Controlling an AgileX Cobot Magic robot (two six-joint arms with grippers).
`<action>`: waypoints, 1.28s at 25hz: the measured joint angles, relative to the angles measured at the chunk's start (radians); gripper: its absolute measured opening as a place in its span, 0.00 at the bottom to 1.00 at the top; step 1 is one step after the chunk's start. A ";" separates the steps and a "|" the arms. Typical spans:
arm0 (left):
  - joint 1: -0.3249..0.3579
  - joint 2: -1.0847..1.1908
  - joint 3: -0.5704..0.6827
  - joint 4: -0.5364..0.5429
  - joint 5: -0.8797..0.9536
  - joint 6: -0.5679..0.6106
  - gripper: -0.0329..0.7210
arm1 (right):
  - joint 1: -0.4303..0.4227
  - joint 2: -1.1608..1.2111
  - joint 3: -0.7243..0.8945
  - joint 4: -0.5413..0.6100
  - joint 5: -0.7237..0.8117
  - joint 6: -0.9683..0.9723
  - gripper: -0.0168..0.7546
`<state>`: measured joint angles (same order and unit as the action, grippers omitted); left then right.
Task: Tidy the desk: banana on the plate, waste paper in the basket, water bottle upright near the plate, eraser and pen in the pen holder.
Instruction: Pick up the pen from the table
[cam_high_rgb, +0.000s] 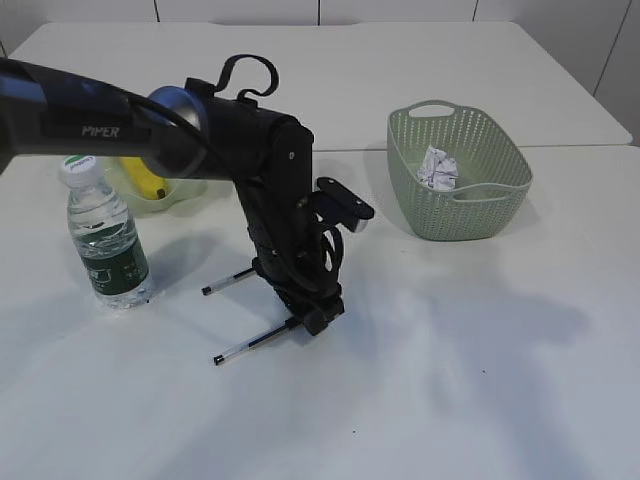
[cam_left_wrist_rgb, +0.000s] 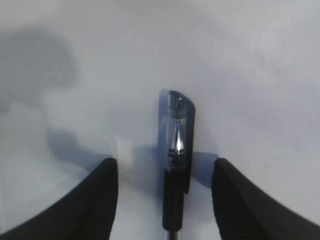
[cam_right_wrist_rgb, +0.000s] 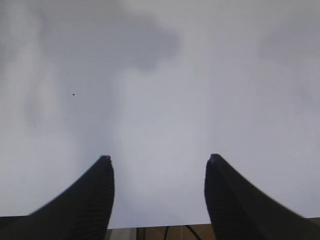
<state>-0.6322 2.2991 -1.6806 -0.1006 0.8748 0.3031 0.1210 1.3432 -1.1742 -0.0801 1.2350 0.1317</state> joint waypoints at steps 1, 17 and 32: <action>0.000 0.002 -0.002 0.006 0.010 0.000 0.59 | 0.000 0.000 0.000 0.000 0.000 -0.002 0.58; 0.000 0.004 -0.006 0.023 0.061 0.002 0.12 | 0.000 0.000 0.000 0.000 0.000 -0.004 0.58; 0.004 -0.075 -0.062 0.024 0.074 0.002 0.10 | 0.000 0.000 0.000 0.000 0.000 -0.006 0.58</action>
<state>-0.6285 2.2238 -1.7428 -0.0761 0.9484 0.3049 0.1210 1.3432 -1.1742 -0.0801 1.2350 0.1262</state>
